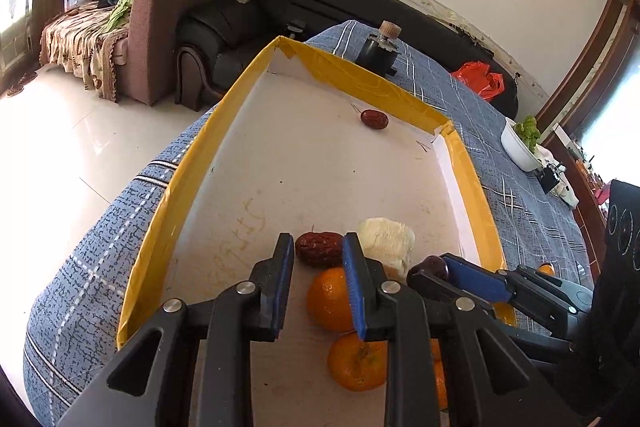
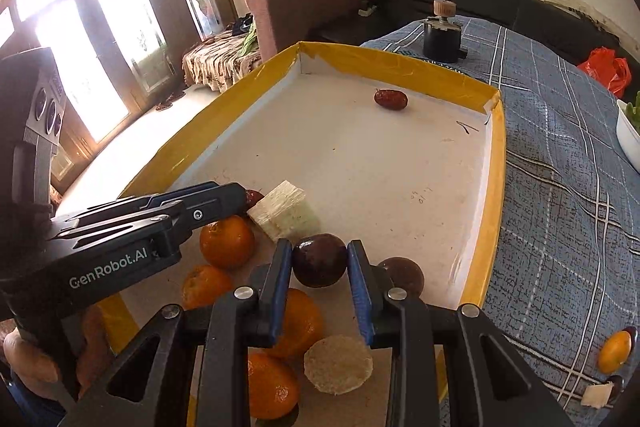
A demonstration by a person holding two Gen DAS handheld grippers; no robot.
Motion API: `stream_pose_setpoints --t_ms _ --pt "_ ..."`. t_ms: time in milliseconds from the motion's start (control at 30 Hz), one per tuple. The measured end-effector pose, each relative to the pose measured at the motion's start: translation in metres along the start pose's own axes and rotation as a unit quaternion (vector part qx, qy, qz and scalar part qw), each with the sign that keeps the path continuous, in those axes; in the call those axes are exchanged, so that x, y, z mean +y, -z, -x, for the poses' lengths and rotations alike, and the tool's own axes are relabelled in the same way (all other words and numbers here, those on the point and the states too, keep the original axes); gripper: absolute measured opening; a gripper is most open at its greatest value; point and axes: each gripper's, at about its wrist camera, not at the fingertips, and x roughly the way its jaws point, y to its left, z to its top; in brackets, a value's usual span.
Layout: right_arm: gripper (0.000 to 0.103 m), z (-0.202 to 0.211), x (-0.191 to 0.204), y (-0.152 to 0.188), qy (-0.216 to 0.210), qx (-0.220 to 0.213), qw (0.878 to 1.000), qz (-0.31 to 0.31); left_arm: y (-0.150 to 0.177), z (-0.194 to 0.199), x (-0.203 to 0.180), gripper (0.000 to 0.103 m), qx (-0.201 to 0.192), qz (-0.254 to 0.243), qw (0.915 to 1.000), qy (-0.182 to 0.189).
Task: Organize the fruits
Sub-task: 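Open the left gripper to drop the date while the right gripper releases the plum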
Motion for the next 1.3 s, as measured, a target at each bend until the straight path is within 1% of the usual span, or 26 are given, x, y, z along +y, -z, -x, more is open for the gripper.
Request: stream_pose_setpoints --t_ms 67,133,200,300,500,733,1000,1133,1300 --pt "0.033 0.0 0.0 -0.001 0.0 0.001 1.0 0.001 0.0 0.0 0.0 0.028 0.001 -0.001 1.0 0.002" --pt "0.033 0.001 0.0 -0.001 0.0 -0.001 1.0 0.0 0.0 0.001 -0.001 0.035 0.001 -0.002 1.0 0.005" --pt "0.033 0.002 0.001 0.0 -0.001 -0.003 1.0 0.002 0.0 0.004 -0.002 0.039 -0.002 -0.003 1.0 0.005" --pt "0.039 0.006 0.002 0.001 -0.006 -0.009 1.0 0.0 0.0 0.008 -0.004 0.04 -0.006 -0.002 1.0 0.006" --pt "0.04 0.021 0.01 0.001 -0.005 -0.031 0.999 0.015 -0.001 0.02 -0.006 0.042 -0.017 0.0 0.9998 0.009" --pt "0.041 0.047 -0.001 0.004 -0.012 -0.055 0.998 -0.003 -0.001 0.034 -0.019 0.047 -0.029 -0.009 0.9994 0.013" --pt "0.041 0.07 -0.021 0.017 -0.008 -0.067 0.997 -0.023 0.005 0.041 -0.049 0.05 -0.031 -0.037 0.9985 0.025" --pt "0.041 0.079 -0.033 0.025 -0.006 -0.068 0.997 -0.032 0.008 0.042 -0.067 0.055 -0.031 -0.054 0.9977 0.029" --pt "0.041 0.095 -0.053 0.035 0.002 -0.073 0.996 -0.047 0.012 0.044 -0.09 0.055 -0.029 -0.077 0.9961 0.033"
